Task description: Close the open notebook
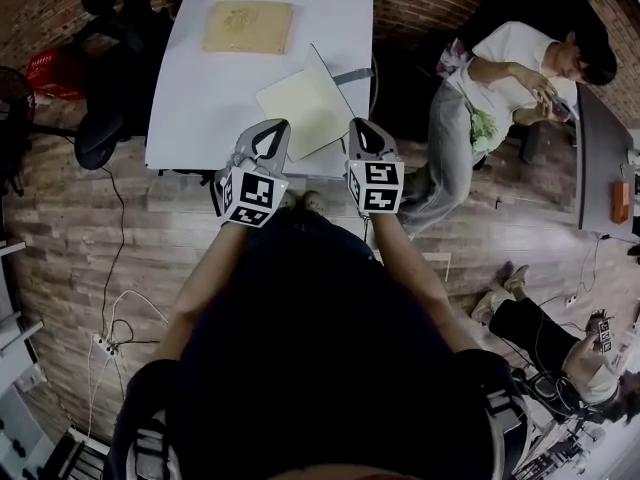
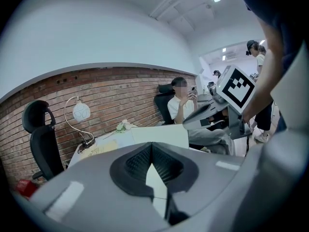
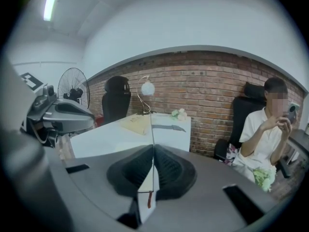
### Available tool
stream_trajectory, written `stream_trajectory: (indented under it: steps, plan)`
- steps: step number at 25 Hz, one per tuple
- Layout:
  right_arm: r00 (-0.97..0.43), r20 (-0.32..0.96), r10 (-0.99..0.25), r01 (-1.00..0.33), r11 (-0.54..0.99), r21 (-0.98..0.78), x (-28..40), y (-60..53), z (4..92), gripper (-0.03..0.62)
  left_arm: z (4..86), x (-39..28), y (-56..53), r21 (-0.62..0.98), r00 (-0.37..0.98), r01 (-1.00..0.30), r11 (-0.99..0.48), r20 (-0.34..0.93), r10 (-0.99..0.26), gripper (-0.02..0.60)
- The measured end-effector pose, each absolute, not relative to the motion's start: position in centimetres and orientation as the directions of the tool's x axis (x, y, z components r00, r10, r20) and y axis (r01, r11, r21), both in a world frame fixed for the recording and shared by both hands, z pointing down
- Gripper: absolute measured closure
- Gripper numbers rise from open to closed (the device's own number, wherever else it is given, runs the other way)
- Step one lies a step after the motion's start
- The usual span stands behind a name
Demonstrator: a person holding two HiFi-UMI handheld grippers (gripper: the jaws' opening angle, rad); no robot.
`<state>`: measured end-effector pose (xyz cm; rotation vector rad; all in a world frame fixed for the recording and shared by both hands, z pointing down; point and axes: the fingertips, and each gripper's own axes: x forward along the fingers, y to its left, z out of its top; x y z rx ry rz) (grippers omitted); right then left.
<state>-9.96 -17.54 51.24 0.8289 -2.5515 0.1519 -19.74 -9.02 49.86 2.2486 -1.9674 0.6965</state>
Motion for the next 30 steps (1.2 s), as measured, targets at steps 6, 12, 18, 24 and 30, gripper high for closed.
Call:
stream_trajectory:
  steps: [6,12,18,24,30]
  plan:
    - [-0.731,0.45,-0.513,-0.56,0.828,0.034,-10.4,-16.9,51.2,0.572,49.9,-19.7,-8.8,-0.235,0.077,-0.956,-0.177,0.38,-0.922,0.586]
    - [-0.749,0.444,-0.491,-0.539,0.842,0.021,-10.9,-16.2,51.4,0.572,50.1,-19.8,-8.6,-0.234,0.071,-0.957,-0.17,0.382,-0.922,0.586]
    - [-0.762,0.445,-0.47,-0.516,0.856,0.021,-11.2,-15.2,51.4,0.572,50.0,-19.7,-8.1,-0.233,0.066,-0.959,-0.165,0.382,-0.922,0.586]
    - [-0.773,0.452,-0.445,-0.48,0.876,0.042,-11.9,-14.1,51.7,0.572,50.0,-19.9,-8.0,-0.237,0.061,-0.958,-0.161,0.381,-0.923,0.586]
    - [-0.779,0.458,-0.428,-0.459,0.887,0.05,-12.3,-13.4,51.9,0.572,50.0,-20.1,-7.9,-0.238,0.053,-0.959,-0.153,0.38,-0.924,0.586]
